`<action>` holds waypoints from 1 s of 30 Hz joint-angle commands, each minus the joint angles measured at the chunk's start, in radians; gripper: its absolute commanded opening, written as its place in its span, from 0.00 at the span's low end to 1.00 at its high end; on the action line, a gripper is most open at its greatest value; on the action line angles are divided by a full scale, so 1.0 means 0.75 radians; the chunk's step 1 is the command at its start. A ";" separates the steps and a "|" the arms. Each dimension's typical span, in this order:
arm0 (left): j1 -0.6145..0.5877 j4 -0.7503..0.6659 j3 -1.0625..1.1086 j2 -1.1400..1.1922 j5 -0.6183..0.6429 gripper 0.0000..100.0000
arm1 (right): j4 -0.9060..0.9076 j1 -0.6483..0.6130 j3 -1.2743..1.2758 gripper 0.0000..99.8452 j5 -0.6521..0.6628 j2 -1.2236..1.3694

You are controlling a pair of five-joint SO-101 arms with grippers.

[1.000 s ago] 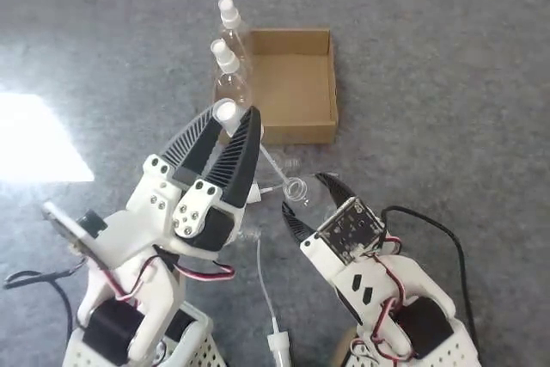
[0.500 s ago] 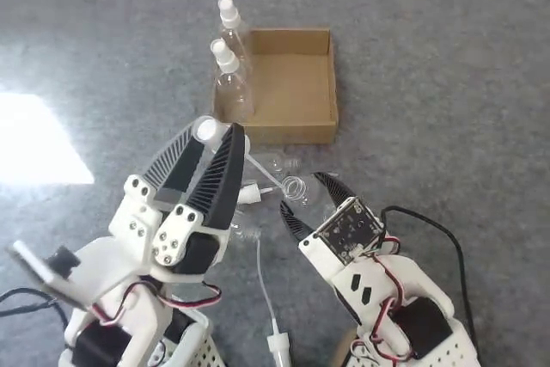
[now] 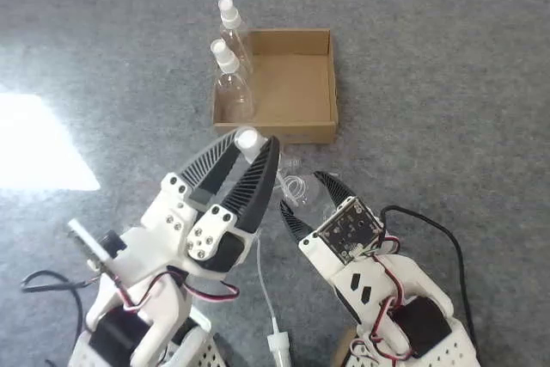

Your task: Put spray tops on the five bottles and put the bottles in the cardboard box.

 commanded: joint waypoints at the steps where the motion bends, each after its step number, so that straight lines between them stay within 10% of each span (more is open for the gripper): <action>1: -0.041 -0.070 -0.024 -0.016 -0.012 0.01 | -0.026 -0.011 -0.031 0.05 -0.012 -0.021; 30: -0.004 -0.012 -0.085 -0.016 -0.012 0.01 | -0.034 -0.030 -0.031 0.05 -0.012 -0.021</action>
